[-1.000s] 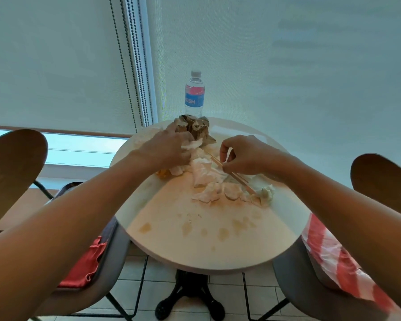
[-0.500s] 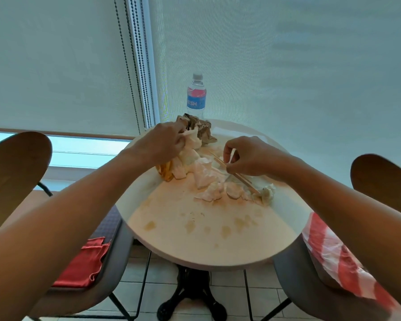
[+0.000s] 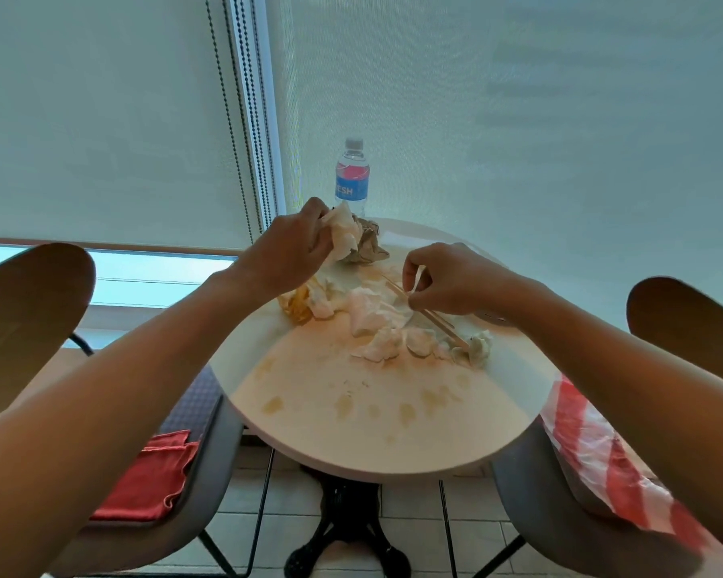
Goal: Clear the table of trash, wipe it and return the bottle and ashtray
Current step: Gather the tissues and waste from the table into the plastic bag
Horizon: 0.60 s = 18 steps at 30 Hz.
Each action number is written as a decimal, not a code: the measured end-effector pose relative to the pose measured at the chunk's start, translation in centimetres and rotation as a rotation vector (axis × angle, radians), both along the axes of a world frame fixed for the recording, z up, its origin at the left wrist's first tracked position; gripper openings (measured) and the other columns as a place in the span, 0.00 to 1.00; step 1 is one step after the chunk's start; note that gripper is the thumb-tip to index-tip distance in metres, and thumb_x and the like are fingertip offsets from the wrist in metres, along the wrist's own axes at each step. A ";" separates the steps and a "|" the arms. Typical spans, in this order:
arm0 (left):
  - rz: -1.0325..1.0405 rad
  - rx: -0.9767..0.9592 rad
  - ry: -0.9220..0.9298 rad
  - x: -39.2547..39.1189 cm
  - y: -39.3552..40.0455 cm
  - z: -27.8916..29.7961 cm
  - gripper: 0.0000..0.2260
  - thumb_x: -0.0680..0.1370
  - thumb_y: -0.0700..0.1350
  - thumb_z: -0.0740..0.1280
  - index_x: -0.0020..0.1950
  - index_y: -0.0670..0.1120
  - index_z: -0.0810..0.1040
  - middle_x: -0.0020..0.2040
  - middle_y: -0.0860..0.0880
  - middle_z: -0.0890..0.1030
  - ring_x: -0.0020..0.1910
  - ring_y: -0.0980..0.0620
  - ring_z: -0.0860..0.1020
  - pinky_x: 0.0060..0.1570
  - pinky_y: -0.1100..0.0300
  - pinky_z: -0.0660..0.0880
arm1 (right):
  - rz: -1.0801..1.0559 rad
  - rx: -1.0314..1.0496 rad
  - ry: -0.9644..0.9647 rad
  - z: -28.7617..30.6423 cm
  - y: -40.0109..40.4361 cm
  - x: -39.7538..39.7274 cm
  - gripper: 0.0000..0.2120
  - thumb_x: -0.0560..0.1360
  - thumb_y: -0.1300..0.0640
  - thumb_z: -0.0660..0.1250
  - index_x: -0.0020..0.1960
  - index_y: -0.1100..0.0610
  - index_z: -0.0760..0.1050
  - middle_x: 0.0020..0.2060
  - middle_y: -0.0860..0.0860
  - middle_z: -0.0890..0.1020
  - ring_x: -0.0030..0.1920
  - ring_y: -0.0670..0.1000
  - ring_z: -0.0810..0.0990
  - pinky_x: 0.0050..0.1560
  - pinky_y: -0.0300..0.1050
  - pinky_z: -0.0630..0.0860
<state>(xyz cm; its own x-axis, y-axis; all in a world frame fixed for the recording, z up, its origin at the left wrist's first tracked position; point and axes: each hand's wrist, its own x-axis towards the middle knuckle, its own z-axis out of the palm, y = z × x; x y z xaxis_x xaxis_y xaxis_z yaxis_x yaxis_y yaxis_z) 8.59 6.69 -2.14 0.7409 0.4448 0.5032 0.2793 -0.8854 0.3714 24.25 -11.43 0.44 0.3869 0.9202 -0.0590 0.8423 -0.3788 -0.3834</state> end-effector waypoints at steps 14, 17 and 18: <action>-0.274 0.135 -0.080 2.1 -3.7 -0.6 0.11 0.84 0.42 0.57 0.44 0.44 0.74 0.39 0.49 0.77 0.37 0.50 0.73 0.42 0.49 0.73 | -0.099 0.110 0.012 0.7 -5.3 0.9 0.05 0.73 0.57 0.72 0.47 0.49 0.79 0.36 0.46 0.81 0.34 0.42 0.76 0.30 0.29 0.67; -0.282 0.169 -0.088 3.4 -5.6 -0.4 0.11 0.82 0.41 0.56 0.40 0.49 0.67 0.34 0.50 0.72 0.32 0.50 0.71 0.39 0.50 0.71 | -0.129 0.133 0.003 0.6 -7.6 1.6 0.05 0.74 0.58 0.72 0.49 0.51 0.80 0.37 0.48 0.82 0.33 0.41 0.77 0.32 0.29 0.68; -0.293 0.151 -0.096 4.0 -6.4 -0.3 0.11 0.82 0.40 0.56 0.39 0.49 0.66 0.33 0.51 0.71 0.32 0.50 0.70 0.37 0.51 0.70 | -0.145 0.144 0.001 0.6 -8.4 2.0 0.05 0.74 0.58 0.72 0.49 0.51 0.80 0.37 0.48 0.83 0.33 0.41 0.77 0.33 0.28 0.69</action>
